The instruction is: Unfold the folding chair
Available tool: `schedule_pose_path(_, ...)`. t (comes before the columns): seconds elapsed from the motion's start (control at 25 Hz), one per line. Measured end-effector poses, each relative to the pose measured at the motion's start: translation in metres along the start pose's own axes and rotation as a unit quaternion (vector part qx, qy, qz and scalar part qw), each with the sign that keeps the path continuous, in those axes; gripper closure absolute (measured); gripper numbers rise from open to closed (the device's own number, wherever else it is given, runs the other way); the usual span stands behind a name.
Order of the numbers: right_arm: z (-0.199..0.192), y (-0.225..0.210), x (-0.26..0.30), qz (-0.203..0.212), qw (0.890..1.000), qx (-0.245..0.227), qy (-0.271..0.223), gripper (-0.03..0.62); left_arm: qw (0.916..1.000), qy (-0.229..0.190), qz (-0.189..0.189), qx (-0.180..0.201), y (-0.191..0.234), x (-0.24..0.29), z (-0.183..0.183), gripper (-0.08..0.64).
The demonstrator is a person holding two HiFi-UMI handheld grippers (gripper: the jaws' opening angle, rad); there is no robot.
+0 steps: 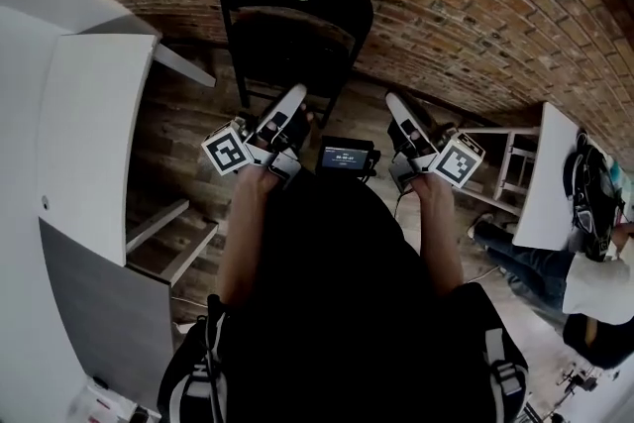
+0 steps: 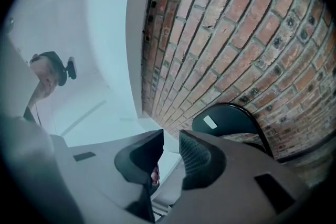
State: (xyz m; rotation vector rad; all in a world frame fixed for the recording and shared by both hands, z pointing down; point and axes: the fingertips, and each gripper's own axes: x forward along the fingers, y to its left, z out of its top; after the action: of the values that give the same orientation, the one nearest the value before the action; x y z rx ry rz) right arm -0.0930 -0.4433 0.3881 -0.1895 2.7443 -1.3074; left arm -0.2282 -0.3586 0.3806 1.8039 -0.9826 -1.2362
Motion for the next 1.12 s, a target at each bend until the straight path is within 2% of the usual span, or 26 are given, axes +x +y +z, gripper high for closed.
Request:
schedule_pose_path(0.16,0.007,-0.002,0.030,-0.017,1.000,-0.013,-0.004,0.511,0.9999,0.006,-0.002,-0.013,0.018,0.000,0.029,0.535)
schedule_pose_path(0.44,0.003,-0.014,0.054,-0.058,0.998,-0.023,0.006,0.511,0.9991,0.012,0.012,-0.040,0.051,-0.007,0.052,0.535)
schedule_pose_path(0.64,0.003,-0.030,0.058,-0.077,0.996,-0.030,0.022,0.509,0.9974,0.008,0.036,-0.062,0.077,-0.012,0.054,0.535)
schedule_pose_path(0.84,0.026,-0.062,0.068,-0.073,0.996,-0.032,0.033,0.509,0.9964,-0.001,0.064,-0.056,0.100,-0.006,0.057,0.535)
schedule_pose_path(1.0,0.046,-0.093,0.083,-0.056,0.994,-0.057,0.074,0.491,0.9941,-0.031,0.094,-0.045,0.119,0.005,0.060,0.535)
schedule_pose_path(1.12,0.057,-0.121,0.095,-0.054,0.986,-0.096,0.123,0.462,0.9910,-0.050,0.121,-0.031,0.131,0.016,0.059,0.534)
